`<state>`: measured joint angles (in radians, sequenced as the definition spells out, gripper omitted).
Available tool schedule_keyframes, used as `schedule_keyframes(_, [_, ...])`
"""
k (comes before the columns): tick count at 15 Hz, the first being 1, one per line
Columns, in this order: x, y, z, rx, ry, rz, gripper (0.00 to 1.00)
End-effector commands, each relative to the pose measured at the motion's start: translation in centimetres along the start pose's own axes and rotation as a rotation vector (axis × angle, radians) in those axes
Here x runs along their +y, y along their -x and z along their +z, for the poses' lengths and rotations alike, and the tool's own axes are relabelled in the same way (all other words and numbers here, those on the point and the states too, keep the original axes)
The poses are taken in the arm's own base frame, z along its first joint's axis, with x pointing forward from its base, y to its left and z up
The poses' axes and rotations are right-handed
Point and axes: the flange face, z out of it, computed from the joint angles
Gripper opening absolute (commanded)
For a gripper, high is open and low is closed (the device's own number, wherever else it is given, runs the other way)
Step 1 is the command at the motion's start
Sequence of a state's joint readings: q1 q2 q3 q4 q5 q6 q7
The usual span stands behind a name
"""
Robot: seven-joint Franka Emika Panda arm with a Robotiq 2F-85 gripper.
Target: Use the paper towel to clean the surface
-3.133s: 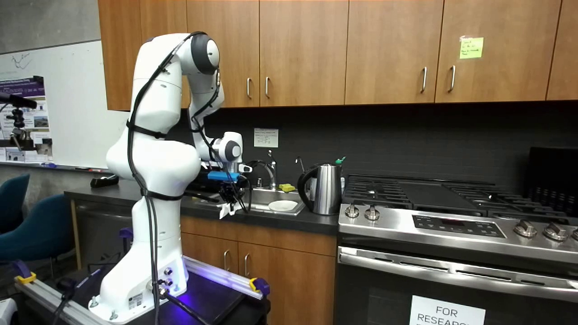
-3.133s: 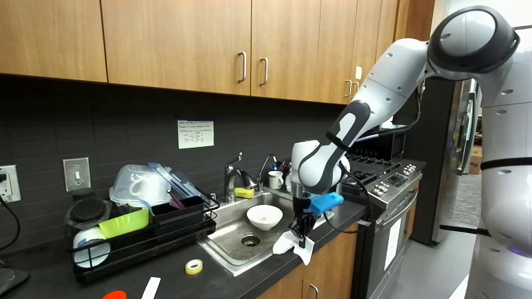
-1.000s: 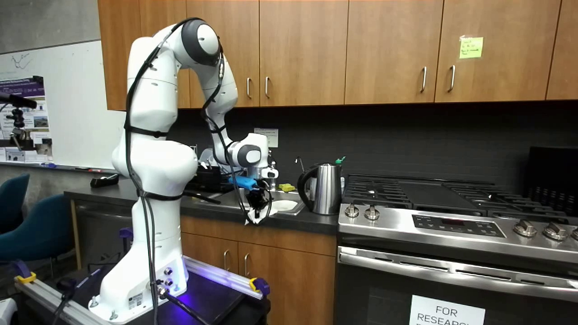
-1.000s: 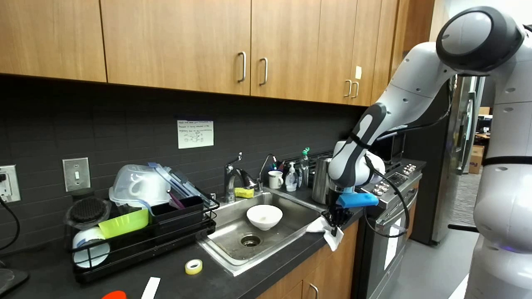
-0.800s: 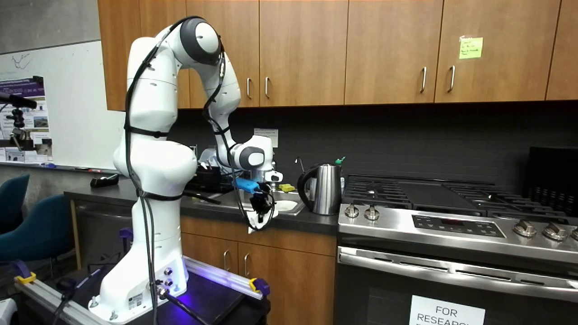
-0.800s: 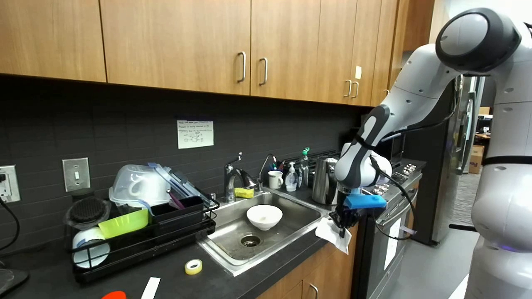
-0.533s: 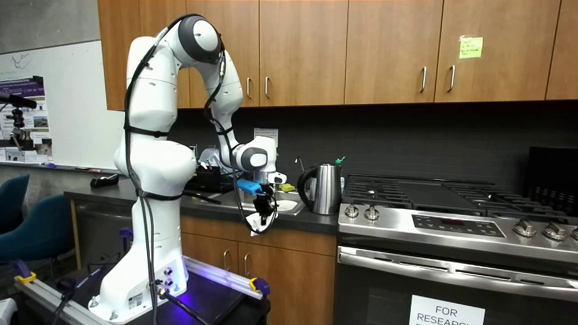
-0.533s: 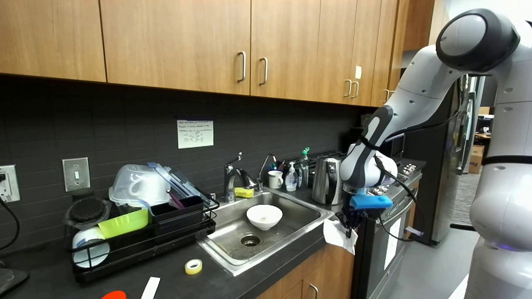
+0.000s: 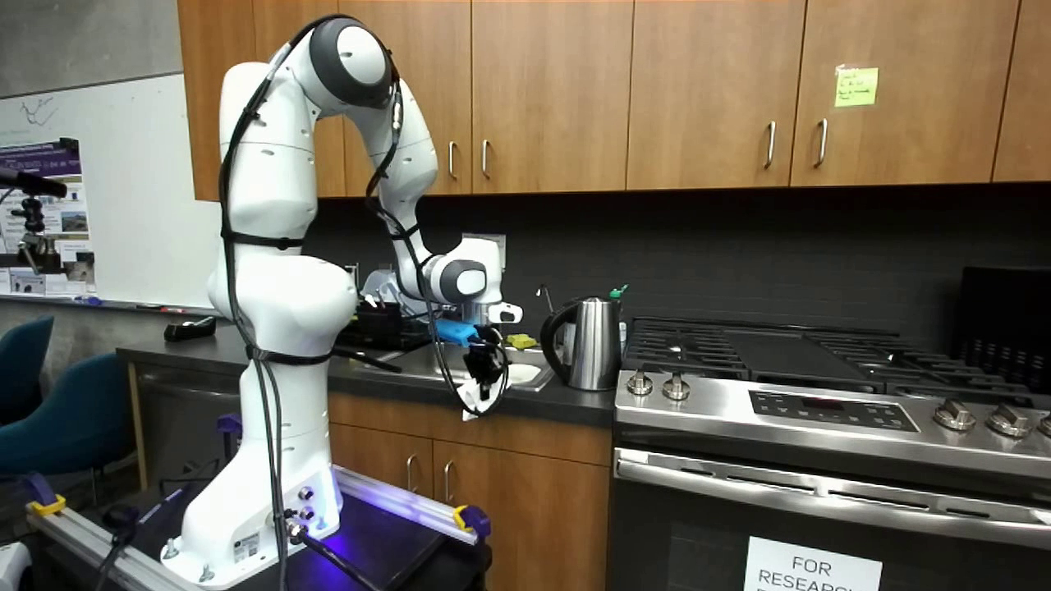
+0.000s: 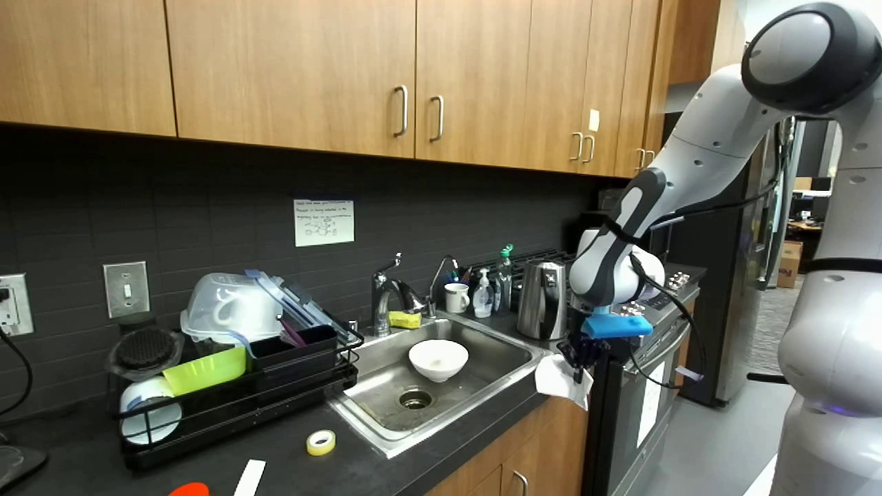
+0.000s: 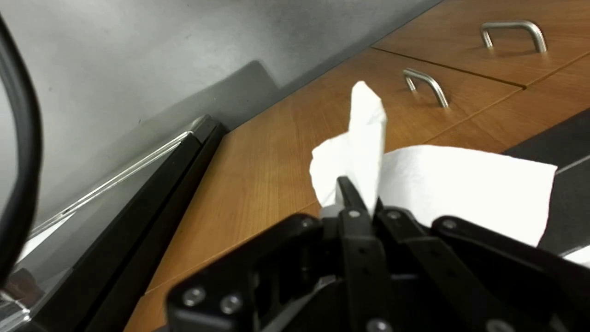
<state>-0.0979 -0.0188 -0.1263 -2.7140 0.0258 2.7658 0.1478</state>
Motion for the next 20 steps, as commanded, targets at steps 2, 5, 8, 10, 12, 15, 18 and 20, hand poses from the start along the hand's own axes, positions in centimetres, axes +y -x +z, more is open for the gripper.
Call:
schedule_keyframes(2, [-0.4,0.6,-3.1,0.077,0.006,-0.012,0.0])
schedule_keyframes(5, [-1.7,-0.3,-4.3,0.111,-0.002,-0.036,0.0])
schedule_keyframes(8, [-3.2,-1.1,-5.1,0.133,-0.021,-0.059,0.0])
schedule_keyframes(10, [-4.0,-1.4,-5.3,0.139,-0.027,-0.074,0.0])
schedule_keyframes(12, [-4.5,-1.6,-5.2,0.139,-0.03,-0.085,0.0])
schedule_keyframes(15, [-5.0,-1.7,-5.0,0.136,-0.033,-0.093,0.0])
schedule_keyframes(18, [-5.3,-1.6,-4.6,0.129,-0.04,-0.09,0.0])
schedule_keyframes(20, [-5.7,-1.7,-4.1,0.119,-0.045,-0.086,0.0])
